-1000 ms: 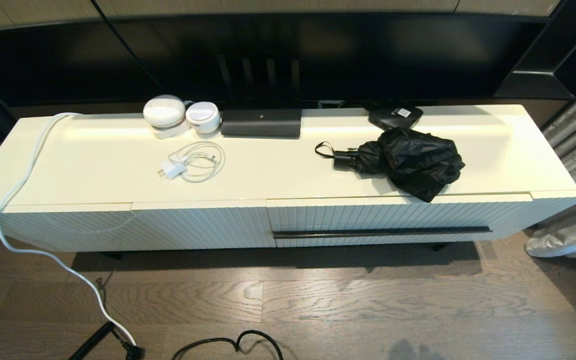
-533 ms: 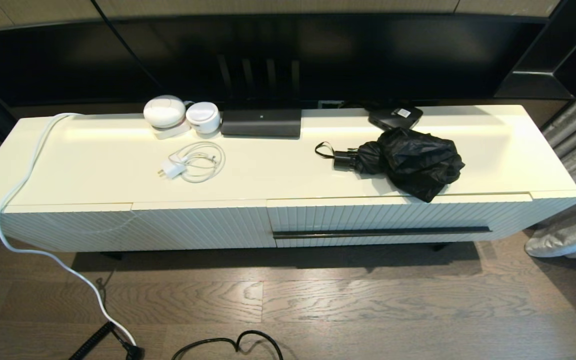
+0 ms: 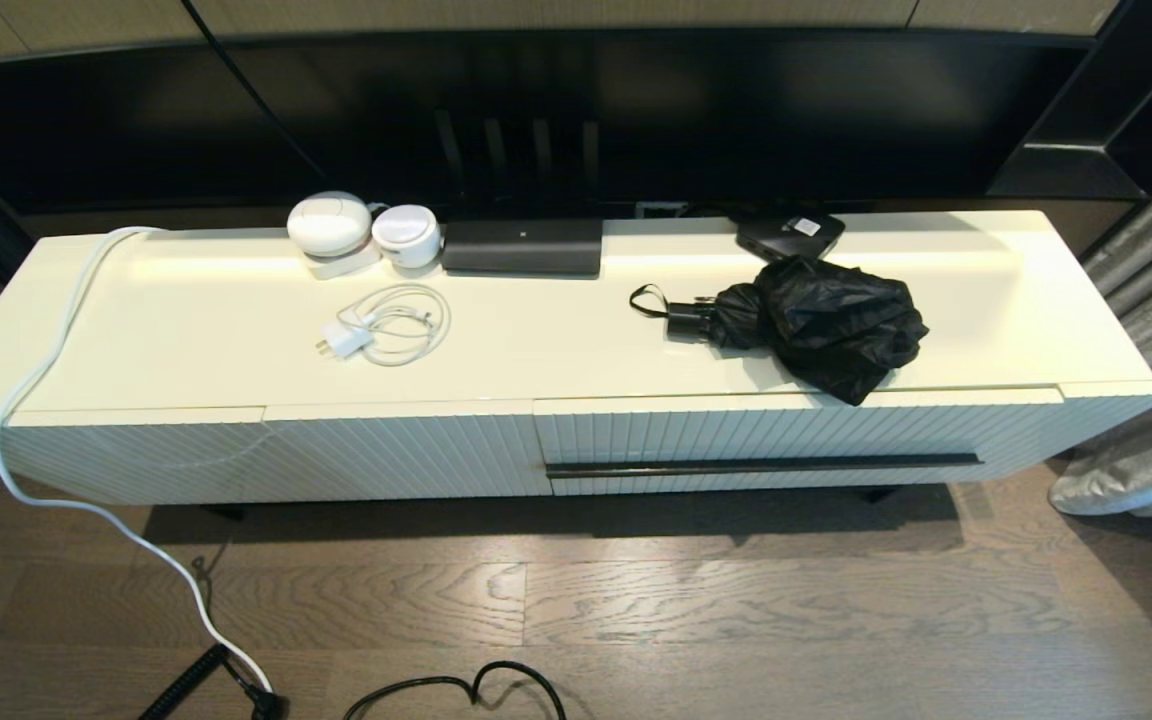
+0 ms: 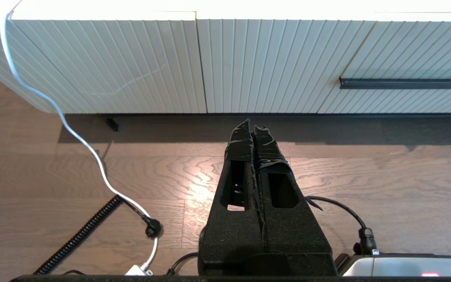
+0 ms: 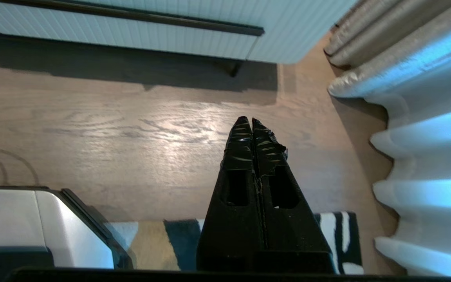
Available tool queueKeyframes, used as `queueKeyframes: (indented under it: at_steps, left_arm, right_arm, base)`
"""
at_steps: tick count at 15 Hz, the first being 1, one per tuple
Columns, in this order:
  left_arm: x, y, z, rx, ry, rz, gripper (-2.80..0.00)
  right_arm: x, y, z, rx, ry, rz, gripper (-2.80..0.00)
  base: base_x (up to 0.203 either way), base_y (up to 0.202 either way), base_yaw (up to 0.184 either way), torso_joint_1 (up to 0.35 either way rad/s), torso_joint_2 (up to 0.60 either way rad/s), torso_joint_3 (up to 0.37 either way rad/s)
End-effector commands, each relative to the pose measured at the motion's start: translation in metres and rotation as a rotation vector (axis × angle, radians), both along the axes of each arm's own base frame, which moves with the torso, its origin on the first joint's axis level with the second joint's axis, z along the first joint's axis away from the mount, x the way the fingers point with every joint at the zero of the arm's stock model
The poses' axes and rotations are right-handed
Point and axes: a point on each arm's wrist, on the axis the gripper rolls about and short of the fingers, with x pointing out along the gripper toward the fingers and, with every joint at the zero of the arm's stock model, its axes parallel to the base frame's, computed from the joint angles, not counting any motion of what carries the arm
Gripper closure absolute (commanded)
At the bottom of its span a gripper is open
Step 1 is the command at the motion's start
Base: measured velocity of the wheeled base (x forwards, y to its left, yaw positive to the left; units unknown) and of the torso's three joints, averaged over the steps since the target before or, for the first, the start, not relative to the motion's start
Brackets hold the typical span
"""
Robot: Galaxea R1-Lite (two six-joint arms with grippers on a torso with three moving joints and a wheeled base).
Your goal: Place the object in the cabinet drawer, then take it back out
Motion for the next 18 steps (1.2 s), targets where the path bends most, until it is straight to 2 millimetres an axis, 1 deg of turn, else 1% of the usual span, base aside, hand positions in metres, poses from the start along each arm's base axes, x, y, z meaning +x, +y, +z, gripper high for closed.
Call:
queueKeyframes:
  at_steps: [1, 3, 5, 8, 18]
  left_arm:
    - [0.000, 0.000, 0.000, 0.000, 0.001, 0.000, 0.00]
    - [0.000, 0.000, 0.000, 0.000, 0.001, 0.001, 0.00]
    - [0.000, 0.000, 0.000, 0.000, 0.000, 0.001, 0.00]
    - [0.000, 0.000, 0.000, 0.000, 0.000, 0.001, 0.00]
    - [0.000, 0.000, 0.000, 0.000, 0.000, -0.001, 0.00]
  right_arm:
    - [0.004, 0.000, -0.008, -0.001, -0.033, 0.014, 0.00]
    - [0.021, 0.002, -0.029, 0.003, -0.068, 0.081, 0.00]
    - [0.028, 0.003, -0.031, -0.002, -0.190, 0.136, 0.00]
    - [0.030, 0.003, -0.041, 0.061, -0.139, 0.156, 0.00]
    - [0.031, 0.003, -0.041, 0.131, -0.171, 0.133, 0.00]
  base:
    - [0.000, 0.000, 0.000, 0.000, 0.00, 0.000]
    - [0.000, 0.000, 0.000, 0.000, 0.00, 0.000]
    - [0.000, 0.000, 0.000, 0.000, 0.00, 0.000]
    - [0.000, 0.000, 0.000, 0.000, 0.00, 0.000]
    - [0.000, 0.000, 0.000, 0.000, 0.00, 0.000]
